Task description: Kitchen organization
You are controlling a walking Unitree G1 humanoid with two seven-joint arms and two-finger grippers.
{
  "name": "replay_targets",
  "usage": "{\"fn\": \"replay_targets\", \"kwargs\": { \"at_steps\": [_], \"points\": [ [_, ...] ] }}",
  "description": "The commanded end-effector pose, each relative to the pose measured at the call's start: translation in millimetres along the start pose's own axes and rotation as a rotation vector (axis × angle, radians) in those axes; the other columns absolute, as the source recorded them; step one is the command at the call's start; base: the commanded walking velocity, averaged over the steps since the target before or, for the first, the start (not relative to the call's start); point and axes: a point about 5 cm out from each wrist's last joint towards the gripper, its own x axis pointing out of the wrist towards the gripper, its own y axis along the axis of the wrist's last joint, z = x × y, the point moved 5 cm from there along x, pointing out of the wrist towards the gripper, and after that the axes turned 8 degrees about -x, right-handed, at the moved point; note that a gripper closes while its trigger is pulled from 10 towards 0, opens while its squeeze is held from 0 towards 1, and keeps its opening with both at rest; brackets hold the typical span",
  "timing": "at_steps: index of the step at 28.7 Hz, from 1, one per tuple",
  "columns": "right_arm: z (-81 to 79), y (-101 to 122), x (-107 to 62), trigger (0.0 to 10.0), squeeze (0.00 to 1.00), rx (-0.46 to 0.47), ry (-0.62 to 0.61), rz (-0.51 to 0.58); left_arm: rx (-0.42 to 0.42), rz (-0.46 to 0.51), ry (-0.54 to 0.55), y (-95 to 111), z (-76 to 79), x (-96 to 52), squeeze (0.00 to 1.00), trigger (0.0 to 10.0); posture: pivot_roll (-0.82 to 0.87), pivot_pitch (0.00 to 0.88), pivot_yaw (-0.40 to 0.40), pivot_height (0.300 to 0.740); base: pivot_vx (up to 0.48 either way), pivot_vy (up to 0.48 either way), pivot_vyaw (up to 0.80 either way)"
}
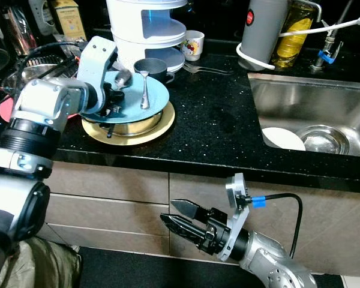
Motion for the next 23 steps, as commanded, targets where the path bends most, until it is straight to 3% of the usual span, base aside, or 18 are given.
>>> {"fn": "replay_targets", "kwargs": {
  "at_steps": [1,7,12,13,18,21,22,23],
  "points": [
    [-1.1,1.7,-2.1,10.0,0.00,0.000,-0.006,-0.002,-0.013,-0.053,-0.003,-12.6,-0.8,4.2,0.00,0.0,0.05,0.027,-0.047,0.740,0.000,0.000,0.00],
    [0.1,3.0,-1.6,10.0,0.00,0.000,-0.009,0.000,-0.018,-0.044,-0.002,-10.4,-1.9,4.9,0.00,0.0,0.06,0.030,-0.055,0.740,0.000,0.000,0.00],
    [1.1,4.7,-1.9,10.0,0.00,0.003,-0.015,0.013,-0.060,0.149,0.001,31.5,-1.7,-7.5,0.00,0.0,0.05,0.034,-0.052,0.740,0.000,0.000,0.00],
    [1.9,5.4,-1.7,10.0,0.00,0.003,-0.020,0.016,-0.080,0.229,0.015,50.6,-3.4,-17.0,0.00,0.0,0.05,0.035,-0.052,0.740,0.000,0.000,0.00],
    [4.3,7.7,-1.5,10.0,0.00,0.007,-0.031,0.033,-0.099,0.364,0.045,76.7,-7.4,-31.8,0.00,0.0,0.05,0.035,-0.052,0.740,0.000,0.000,0.00],
    [5.3,9.0,-1.1,10.0,0.00,0.006,-0.037,0.043,-0.103,0.393,0.047,80.0,-8.1,-33.4,0.00,0.0,0.05,0.034,-0.052,0.740,0.000,0.000,0.00],
    [9.2,10.7,-1.7,10.0,0.00,0.010,-0.064,0.058,-0.121,0.455,0.020,87.2,-4.3,-36.1,0.00,0.0,0.06,0.032,-0.053,0.740,0.000,0.000,0.00],
    [12.6,10.7,-2.7,10.0,0.00,0.016,-0.089,0.064,-0.125,0.535,-0.024,96.4,3.3,-40.8,0.00,1.8,0.05,0.033,-0.050,0.740,0.000,0.000,0.00]
  ]
}}
